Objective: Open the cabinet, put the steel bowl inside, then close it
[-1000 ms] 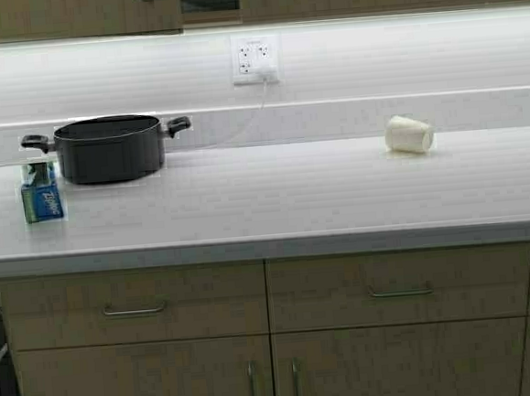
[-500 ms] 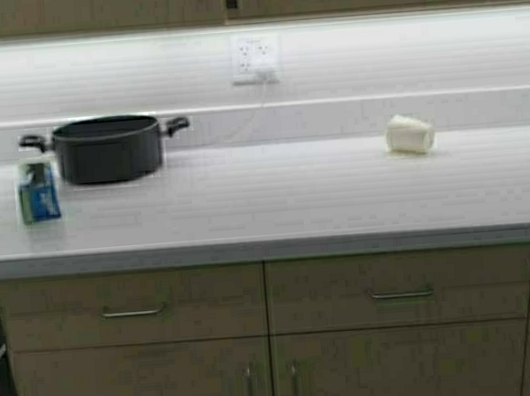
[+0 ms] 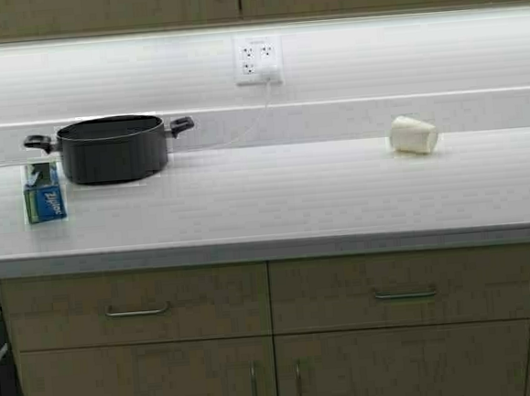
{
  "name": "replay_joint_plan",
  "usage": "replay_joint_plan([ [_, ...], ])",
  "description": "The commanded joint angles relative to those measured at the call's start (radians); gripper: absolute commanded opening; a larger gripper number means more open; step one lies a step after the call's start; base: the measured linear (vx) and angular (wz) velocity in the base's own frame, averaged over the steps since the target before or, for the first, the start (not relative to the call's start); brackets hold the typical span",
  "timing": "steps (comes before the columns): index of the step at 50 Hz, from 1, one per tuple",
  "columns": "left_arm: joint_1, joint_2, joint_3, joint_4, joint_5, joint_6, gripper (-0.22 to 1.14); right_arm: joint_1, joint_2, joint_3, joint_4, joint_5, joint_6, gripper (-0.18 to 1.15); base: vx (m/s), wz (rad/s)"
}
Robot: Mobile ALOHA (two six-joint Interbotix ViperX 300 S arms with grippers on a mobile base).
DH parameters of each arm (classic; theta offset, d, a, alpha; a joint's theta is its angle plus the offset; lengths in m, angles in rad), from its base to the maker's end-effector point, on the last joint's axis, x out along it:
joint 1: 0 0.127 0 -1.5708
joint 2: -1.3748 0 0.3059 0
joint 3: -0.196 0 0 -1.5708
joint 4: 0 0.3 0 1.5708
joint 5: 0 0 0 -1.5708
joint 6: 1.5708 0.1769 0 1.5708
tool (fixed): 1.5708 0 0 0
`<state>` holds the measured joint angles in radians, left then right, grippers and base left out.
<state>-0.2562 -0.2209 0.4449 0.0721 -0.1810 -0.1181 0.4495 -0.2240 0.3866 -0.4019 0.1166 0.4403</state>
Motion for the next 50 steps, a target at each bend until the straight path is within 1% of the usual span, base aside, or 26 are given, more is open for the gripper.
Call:
replay_joint_plan([
  [1,0.002,-0.041,0.031,0.003,-0.009,0.003,0.04,0.003,-0.006,-0.017,0.002,-0.008,-0.003,0.06,0.01,0.04],
  [50,0.002,-0.005,0.052,0.003,-0.023,0.003,0.04,0.003,-0.011,-0.002,-0.003,-0.002,-0.009,0.06,0.02,0.01],
])
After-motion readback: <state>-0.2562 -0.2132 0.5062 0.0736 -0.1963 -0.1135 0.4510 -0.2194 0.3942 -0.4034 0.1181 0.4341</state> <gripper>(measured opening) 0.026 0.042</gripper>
